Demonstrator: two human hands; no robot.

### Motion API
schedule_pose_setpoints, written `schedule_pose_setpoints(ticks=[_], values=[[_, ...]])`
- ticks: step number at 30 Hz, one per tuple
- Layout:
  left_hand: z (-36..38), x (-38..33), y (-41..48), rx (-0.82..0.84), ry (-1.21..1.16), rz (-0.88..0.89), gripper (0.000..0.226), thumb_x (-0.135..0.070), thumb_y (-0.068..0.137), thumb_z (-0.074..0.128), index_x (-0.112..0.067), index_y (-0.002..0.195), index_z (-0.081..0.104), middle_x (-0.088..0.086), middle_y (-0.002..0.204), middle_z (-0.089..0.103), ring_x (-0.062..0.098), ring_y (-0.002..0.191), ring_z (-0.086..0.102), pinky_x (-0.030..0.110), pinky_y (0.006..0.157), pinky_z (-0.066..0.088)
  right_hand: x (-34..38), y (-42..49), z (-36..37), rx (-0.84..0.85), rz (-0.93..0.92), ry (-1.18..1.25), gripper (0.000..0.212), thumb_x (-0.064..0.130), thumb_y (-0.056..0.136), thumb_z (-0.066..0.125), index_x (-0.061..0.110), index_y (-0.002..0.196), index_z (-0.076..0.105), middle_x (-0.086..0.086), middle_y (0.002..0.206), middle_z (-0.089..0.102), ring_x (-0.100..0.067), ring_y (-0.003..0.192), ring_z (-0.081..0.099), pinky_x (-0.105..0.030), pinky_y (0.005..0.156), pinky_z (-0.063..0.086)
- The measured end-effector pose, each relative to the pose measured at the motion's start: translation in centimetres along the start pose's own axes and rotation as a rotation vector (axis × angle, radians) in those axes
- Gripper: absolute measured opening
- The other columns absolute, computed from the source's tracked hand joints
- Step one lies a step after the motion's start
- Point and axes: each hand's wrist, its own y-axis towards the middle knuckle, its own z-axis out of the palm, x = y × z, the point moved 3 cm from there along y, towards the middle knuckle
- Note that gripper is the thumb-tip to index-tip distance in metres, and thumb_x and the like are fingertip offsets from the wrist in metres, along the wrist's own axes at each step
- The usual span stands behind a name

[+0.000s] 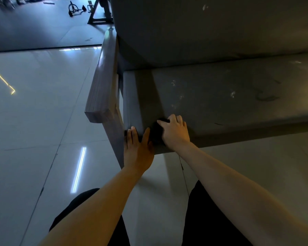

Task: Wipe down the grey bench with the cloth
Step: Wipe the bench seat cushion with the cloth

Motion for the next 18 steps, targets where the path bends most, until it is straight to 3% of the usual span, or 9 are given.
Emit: schedule_pose_setpoints(ticks=[6,11,14,18], values=[[-0.5,0.1,-0.3,0.038,-0.021,-0.008,0.058,-0.05,0.107,0.02,-0.035,0.161,0.006,0.016,0.168,-0.001,0.035,0.155,-0.004,0.049,0.124,0.008,-3.5,-4.5,-0.3,-0.041,0.011,-0.018,0.047,0.025,0.101,0.044,0.033,0.147,0.051,-0.003,0.126,0.044,-0.025,0.12,0.041,-0.041,0.103,0.038],[-0.7,0.3,-0.3,0.032,-0.03,0.022,0.058,-0.05,0.107,0.019,-0.034,0.161,0.007,0.015,0.168,-0.002,0.036,0.155,-0.004,0.049,0.124,0.007,-6.4,-4.6,-2.0,-0.12,0.145,0.011,0.045,0.024,0.103,0.045,0.03,0.147,0.051,-0.006,0.126,0.047,-0.026,0.119,0.043,-0.042,0.101,0.038],[-0.5,0.2,-0.2,0.032,-0.041,0.009,0.058,-0.05,0.107,0.022,-0.035,0.161,0.007,0.014,0.168,-0.002,0.036,0.155,-0.004,0.051,0.124,0.008,-4.6,-2.1,-2.3,-0.123,0.198,0.079,0.045,0.026,0.103,0.047,0.029,0.148,0.049,-0.008,0.134,0.047,-0.027,0.126,0.041,-0.046,0.108,0.034],[-0.4,0.1,-0.1,0.046,0.0,0.011,0.063,-0.051,0.105,0.031,-0.035,0.16,0.006,0.016,0.167,-0.002,0.037,0.155,-0.003,0.051,0.124,0.01,1.3,-1.3,0.2,0.034,0.055,0.024,0.049,0.027,0.101,0.047,0.028,0.15,0.045,-0.009,0.138,0.045,-0.03,0.132,0.037,-0.051,0.113,0.029]])
